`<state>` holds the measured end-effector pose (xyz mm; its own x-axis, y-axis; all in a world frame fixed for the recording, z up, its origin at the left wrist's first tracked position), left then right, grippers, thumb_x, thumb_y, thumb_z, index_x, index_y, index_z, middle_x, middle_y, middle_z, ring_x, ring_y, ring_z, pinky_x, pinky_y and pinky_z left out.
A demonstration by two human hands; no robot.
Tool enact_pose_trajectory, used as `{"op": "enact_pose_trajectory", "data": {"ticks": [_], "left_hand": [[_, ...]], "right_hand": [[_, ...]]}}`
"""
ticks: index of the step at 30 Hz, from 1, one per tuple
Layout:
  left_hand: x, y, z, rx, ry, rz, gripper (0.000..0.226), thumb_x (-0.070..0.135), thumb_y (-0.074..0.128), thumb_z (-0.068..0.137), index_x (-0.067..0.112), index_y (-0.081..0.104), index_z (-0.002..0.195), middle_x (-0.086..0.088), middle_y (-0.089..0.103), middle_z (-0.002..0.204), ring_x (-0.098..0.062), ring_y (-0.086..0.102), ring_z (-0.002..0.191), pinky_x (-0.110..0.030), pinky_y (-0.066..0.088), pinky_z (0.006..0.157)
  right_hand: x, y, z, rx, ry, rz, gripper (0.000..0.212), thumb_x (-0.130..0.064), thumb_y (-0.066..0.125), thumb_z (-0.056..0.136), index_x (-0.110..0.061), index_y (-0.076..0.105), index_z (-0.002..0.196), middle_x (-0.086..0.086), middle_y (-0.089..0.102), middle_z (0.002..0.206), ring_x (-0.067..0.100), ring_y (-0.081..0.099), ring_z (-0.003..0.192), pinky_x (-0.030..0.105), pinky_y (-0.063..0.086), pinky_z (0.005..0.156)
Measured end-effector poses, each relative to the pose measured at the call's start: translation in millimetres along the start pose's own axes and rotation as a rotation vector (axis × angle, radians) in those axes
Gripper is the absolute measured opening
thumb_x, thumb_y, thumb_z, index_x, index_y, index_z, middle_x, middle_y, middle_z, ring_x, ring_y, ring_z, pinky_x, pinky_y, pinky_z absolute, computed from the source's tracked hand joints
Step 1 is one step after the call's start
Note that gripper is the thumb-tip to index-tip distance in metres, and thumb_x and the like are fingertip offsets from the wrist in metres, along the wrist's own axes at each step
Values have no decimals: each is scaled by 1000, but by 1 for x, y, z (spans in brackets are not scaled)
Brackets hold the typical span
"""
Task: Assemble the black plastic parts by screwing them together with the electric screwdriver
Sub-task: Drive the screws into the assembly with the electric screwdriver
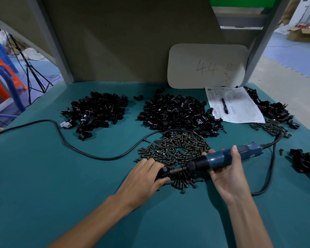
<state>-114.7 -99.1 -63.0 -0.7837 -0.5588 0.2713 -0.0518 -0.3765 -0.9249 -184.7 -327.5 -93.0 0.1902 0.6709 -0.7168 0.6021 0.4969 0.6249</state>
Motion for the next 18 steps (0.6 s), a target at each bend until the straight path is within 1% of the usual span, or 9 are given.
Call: {"op": "enact_pose_trajectory", "data": {"ticks": [3,5,9,11,13,14,16,18], "left_hand": [[0,0,0,11,5,3,44,65,26,100,28,47,113,18,36,99,-8,35,86,-21,34,75],[0,0,0,11,5,2,44,64,27,100,28,48,113,18,36,99,-7,35,86,-21,33,75],[0,1,0,4,2,6,47,65,25,99,28,49,113,18,36,99,-7,35,87,-19,31,76],[-1,3,1,-20,-13,-17,55,71,16,97,29,48,113,19,38,97,-5,35,87,-19,30,75],[-5,6,0,-53,-57,-104,58,75,8,94,34,46,108,22,40,91,-2,38,84,-20,30,72],[-6,7,-1,-60,-67,-137,53,75,8,95,36,43,104,23,40,89,-2,39,83,-20,31,70],[-6,8,-2,-51,-66,-151,41,73,13,97,40,36,98,24,40,87,3,41,87,-17,32,67],[-7,9,-3,-60,-64,-154,37,73,11,97,41,32,97,24,40,88,6,41,91,-16,32,67]], "right_hand": [[0,1,-1,7,7,-5,64,-58,61,86,-19,49,135,15,70,117,29,71,113,39,59,92],[0,2,-2,8,8,-3,67,-58,61,85,-19,48,138,16,69,120,29,70,113,38,56,92],[1,3,-3,0,14,8,70,-58,60,86,-17,47,141,15,69,117,31,67,120,40,54,97],[1,5,-4,-8,15,25,69,-59,60,85,-17,47,138,14,69,116,31,69,117,39,57,94],[0,7,-4,-21,5,52,62,-59,60,85,-16,48,128,14,69,114,30,72,112,37,62,84],[0,7,-4,-23,-2,61,61,-59,60,86,-16,48,127,14,69,115,30,73,109,35,63,81],[1,7,-4,-14,-11,67,65,-58,58,86,-16,47,135,16,66,121,28,73,107,34,63,79],[2,7,-4,-17,-11,68,66,-60,56,86,-15,48,134,16,67,121,29,71,112,34,63,79]]}}
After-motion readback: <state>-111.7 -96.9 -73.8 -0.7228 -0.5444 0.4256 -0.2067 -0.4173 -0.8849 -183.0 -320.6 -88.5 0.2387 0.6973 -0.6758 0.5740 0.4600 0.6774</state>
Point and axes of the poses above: each hand's wrist, its own z-axis towards the middle knuckle, its own y-axis out of the palm, x = y × z, the point moved 9 cm from there along z, towards the middle knuckle
